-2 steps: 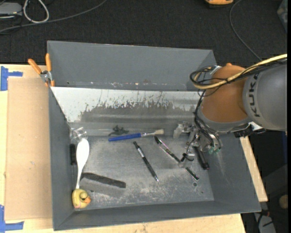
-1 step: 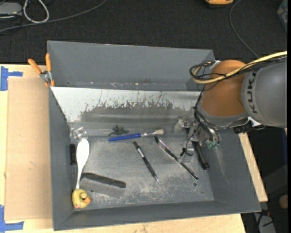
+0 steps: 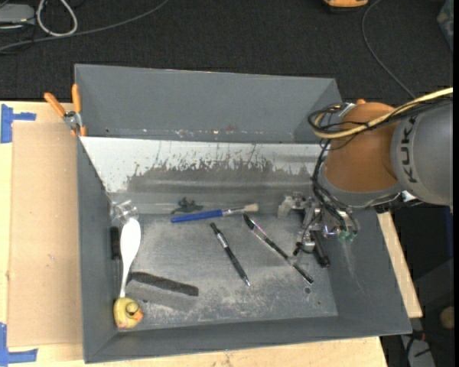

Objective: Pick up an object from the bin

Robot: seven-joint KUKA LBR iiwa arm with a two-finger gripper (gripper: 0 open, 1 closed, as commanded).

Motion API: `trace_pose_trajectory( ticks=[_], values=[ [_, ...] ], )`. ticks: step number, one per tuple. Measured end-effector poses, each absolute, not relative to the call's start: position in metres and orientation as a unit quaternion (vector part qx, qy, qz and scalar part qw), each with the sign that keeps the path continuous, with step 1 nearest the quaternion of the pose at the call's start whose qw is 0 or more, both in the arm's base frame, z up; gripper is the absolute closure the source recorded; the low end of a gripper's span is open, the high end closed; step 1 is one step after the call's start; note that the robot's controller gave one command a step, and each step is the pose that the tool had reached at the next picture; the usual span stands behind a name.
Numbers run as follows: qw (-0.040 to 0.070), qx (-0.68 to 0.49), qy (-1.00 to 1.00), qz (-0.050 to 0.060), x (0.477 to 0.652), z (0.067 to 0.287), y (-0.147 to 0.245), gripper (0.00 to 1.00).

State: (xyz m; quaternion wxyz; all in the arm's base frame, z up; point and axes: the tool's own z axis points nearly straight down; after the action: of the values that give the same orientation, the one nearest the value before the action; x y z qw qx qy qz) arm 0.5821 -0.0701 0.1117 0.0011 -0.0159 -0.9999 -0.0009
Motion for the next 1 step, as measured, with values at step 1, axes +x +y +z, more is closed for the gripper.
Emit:
trace_pose_trajectory(
  ticks=[1],
  values=[
    [-0.002,-0.154,-0.988,-0.001,0.5957,0.0781,-0.087,0.0]
  ],
)
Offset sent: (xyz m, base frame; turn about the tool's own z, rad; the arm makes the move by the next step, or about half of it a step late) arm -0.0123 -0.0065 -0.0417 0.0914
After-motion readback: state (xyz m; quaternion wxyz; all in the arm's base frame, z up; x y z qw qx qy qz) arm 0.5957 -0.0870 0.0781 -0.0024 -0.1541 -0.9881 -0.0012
